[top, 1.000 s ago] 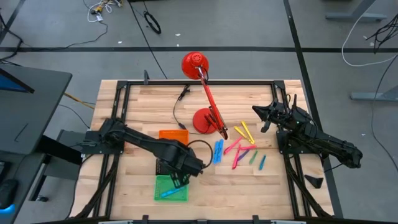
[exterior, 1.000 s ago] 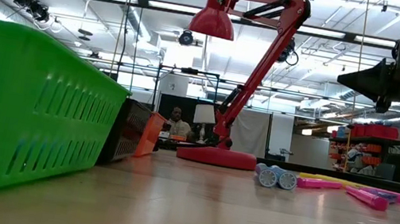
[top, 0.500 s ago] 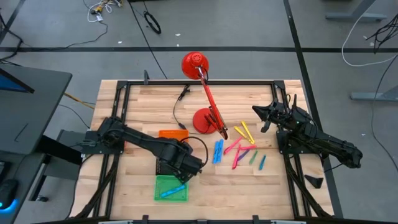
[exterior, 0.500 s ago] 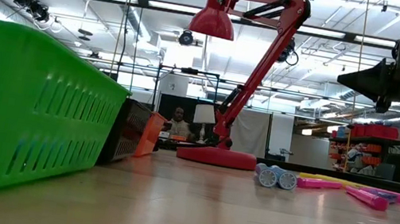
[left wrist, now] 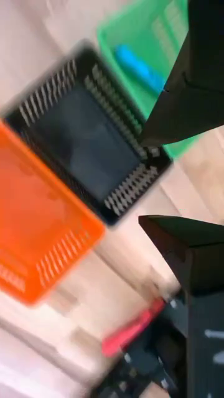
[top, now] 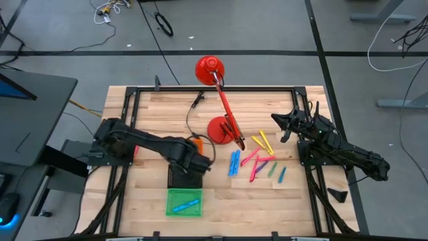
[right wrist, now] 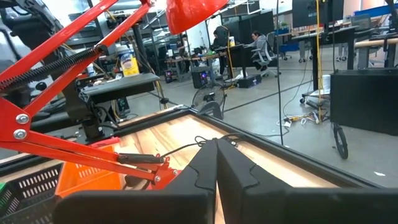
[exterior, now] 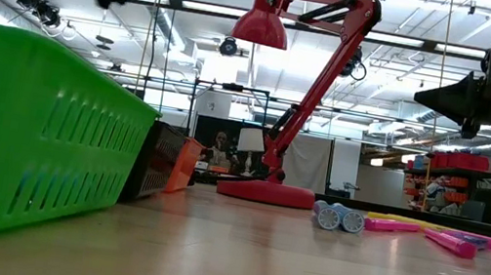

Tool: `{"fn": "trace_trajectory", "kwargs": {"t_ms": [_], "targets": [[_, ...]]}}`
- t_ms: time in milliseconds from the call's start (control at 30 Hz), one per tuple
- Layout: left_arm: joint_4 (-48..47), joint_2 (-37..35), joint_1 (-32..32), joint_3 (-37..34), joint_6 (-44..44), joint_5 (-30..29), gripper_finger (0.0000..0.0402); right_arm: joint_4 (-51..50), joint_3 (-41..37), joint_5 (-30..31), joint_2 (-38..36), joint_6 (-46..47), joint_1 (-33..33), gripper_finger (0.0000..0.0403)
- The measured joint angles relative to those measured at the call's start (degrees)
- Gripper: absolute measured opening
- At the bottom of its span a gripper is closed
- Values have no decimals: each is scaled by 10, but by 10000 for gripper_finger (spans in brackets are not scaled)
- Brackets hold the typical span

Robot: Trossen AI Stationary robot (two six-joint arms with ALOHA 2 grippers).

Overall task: Pick & Place Markers
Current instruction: Put the pink highlighter into the green bin

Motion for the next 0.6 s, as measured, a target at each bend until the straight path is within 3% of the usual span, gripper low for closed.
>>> {"fn": "trace_trajectory", "kwargs": {"t_ms": [367,600], "targets": [[3,-120,50,-152,12,-29,199,0,0,0,0,0,0,10],[21,-159,76,-189,70,-55,199,0,0,0,0,0,0,10]]}}
